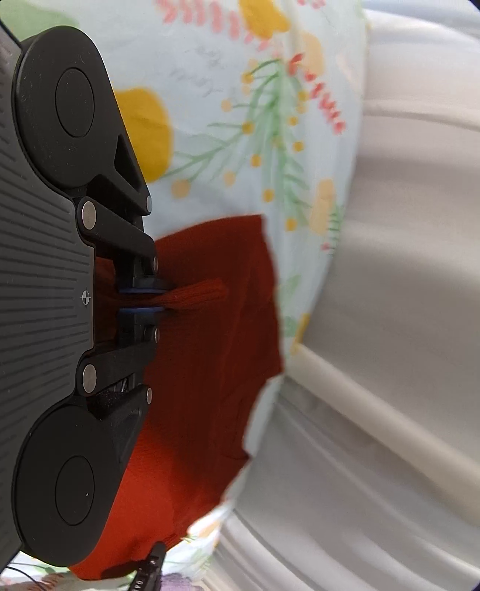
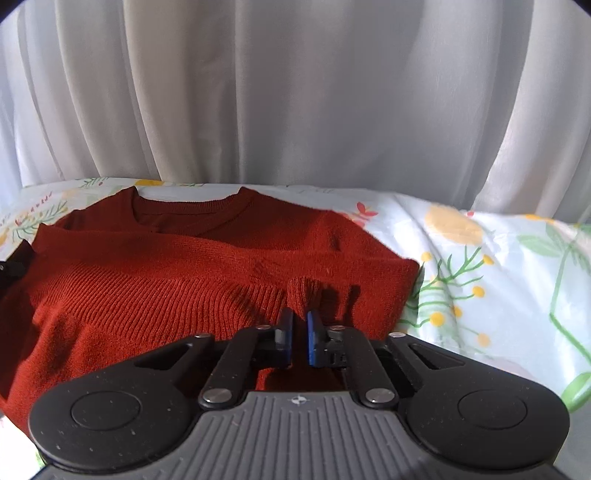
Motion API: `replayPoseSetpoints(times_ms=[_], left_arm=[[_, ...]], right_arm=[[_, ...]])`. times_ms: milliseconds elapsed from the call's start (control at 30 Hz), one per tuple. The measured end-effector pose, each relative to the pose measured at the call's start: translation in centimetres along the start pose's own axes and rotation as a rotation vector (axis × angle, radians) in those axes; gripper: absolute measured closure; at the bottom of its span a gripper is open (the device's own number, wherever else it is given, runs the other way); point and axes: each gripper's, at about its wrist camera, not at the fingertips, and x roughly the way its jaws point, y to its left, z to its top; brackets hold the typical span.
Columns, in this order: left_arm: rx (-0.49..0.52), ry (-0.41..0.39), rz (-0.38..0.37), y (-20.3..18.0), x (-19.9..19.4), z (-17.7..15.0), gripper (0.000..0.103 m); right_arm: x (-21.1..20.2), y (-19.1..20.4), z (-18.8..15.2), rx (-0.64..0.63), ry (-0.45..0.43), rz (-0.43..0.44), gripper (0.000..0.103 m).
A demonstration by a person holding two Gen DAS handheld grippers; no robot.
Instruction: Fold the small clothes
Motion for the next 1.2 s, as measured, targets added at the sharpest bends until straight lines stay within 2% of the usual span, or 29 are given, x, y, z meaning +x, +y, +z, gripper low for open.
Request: replayPoseSetpoints(times_ms=[67, 133, 300, 467, 633, 700, 767, 800, 833, 867, 900, 933, 1000, 1033, 1067, 1100, 1133, 1167, 1200], left_arm=[[-0.023, -0.067, -0.016, 0.3, -1.7, 1.9, 0.095], [-0.026, -0.13, -0.026, -0.1, -2.9, 4.4, 0.096], [0.077, -0.242, 0.031, -3.0, -2.5, 9.0, 0.096], [0.102, -0.243, 0.128, -4.8, 2.1, 10.4, 0.096], [0.128, -0.197, 0.25, -5.3, 6.8, 9.2, 0.095], [0.092, -0.172, 0.285, -4.2, 7.3, 8.6, 0.093], [0.046, -0.176, 0.307, -3.3, 6.8, 7.8, 0.093], [0.037, -0.181, 0.295, -3.4, 6.5, 7.3, 0.093], [0.04, -0.187, 0.252, -3.8, 6.1, 6.6, 0.092], [0.038, -0.201, 0.201, -4.7, 5.9, 5.9, 0.092], [0.029, -0.21, 0.146, -5.6, 5.9, 5.2, 0.08], [0.014, -0.206, 0.078, -6.6, 6.0, 4.5, 0.059], [-0.039, -0.181, -0.059, -8.3, 7.1, 3.4, 0.044], [-0.062, -0.16, -0.093, -8.8, 8.0, 3.1, 0.044], [-0.079, -0.138, -0.094, -9.2, 9.1, 3.0, 0.043], [-0.092, -0.126, -0.079, -9.4, 10.1, 2.9, 0.043], [-0.092, -0.131, -0.058, -9.3, 10.9, 2.9, 0.042], [-0.081, -0.135, -0.022, -9.0, 11.7, 2.8, 0.042], [-0.068, -0.137, 0.027, -8.5, 12.3, 2.8, 0.042]], right_arm=[[-0.8, 0.6, 0.5, -0.049, -0.032, -0.024, 0.099], [-2.0, 0.4, 1.8, -0.036, -0.088, -0.04, 0.099], [-3.1, -0.6, 6.4, 0.03, -0.217, -0.086, 0.099], [-0.2, -0.1, 9.5, 0.021, -0.263, -0.173, 0.099], [3.6, 0.4, 9.6, -0.004, -0.233, -0.242, 0.099], [4.6, 0.4, 9.1, -0.002, -0.228, -0.257, 0.099], [5.2, 0.0, 8.8, 0.017, -0.209, -0.28, 0.098], [5.1, -0.3, 8.6, 0.04, -0.207, -0.309, 0.098], [4.9, -0.6, 8.4, 0.082, -0.215, -0.325, 0.097], [4.4, -0.8, 8.1, 0.146, -0.229, -0.3, 0.094], [4.0, -0.7, 7.7, 0.223, -0.244, -0.24, 0.092], [4.0, -0.2, 7.3, 0.289, -0.248, -0.141, 0.091], [5.2, 1.4, 6.1, 0.435, -0.225, 0.202, 0.089], [6.7, 2.3, 5.3, 0.528, -0.174, 0.405, 0.081], [8.5, 3.2, 4.5, 0.616, -0.122, 0.551, 0.08], [10.4, 3.9, 3.7, 0.694, -0.068, 0.627, 0.08], [11.8, 4.4, 3.1, 0.73, -0.026, 0.631, 0.081], [12.6, 4.5, 2.9, 0.727, -0.033, 0.603, 0.097], [12.8, 4.3, 3.0, 0.694, -0.052, 0.574, 0.102]])
